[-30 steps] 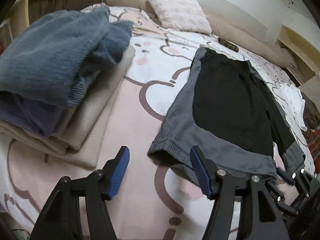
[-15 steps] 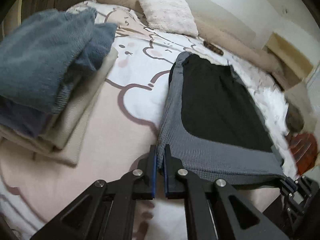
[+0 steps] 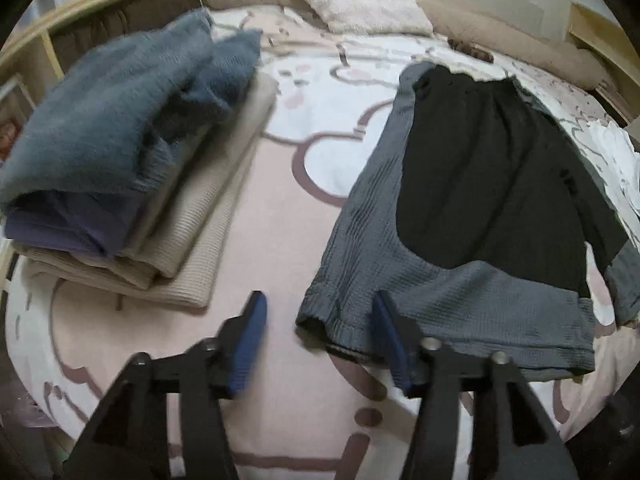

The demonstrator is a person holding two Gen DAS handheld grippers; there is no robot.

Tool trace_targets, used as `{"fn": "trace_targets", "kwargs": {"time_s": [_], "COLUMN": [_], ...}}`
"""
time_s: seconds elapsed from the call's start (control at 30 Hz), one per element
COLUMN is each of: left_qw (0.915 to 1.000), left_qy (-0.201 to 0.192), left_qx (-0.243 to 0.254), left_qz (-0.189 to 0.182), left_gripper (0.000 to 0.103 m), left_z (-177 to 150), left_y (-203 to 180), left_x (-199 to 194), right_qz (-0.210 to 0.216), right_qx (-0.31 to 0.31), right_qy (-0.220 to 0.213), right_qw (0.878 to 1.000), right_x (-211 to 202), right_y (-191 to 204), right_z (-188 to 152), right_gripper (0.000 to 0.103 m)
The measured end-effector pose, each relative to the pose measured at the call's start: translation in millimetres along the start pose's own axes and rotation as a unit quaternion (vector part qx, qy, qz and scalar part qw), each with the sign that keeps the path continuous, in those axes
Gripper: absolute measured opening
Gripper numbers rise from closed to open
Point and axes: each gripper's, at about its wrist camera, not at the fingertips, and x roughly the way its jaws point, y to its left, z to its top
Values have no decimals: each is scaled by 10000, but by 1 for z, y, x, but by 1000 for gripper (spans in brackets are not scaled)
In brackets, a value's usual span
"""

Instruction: Fold clothes

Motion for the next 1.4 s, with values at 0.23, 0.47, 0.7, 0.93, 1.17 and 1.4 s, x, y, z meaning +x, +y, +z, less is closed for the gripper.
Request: {"fn": "trace_targets", "kwargs": {"time_s": [0.23,0.47,0.7,0.93,1.17,1.4], "left_qw": [9861,9582,9376,9397,9375,9383], "left_qy": [-1289,-1269,-1198,-755,-731,-740], "left_qx": [904,1666,2338,2788,2864,2816], "left_qz": [-527,-1950,-2278,-1830,-1837,-1869], "left_gripper": [56,56,56,56,56,56], "left_z": [-8,-26,-35,-48,-49,-52], "left_y": [-50,-150,-246,-279,-280,-277], "left_x": [-76,-82,-51,-13,-11,-9], "right_qz": [-740,-2830,-2802,-3085,-2734,-2477], "right_qx": [2139,-661,-2652,-2890,-253,1582], "right_qy": [-652,-251,-73,38,361,403], "right_qw": [9719,9565,9226,9062,9609,9550], "right_x": [-67,-39,2,32,21,-17], "right_y": [-121,-127,-98,-100,-179,-250], "right_z": [-22,-38,-64,-65,-52,-82], "right_gripper": [77,60,60,60,6,3]}}
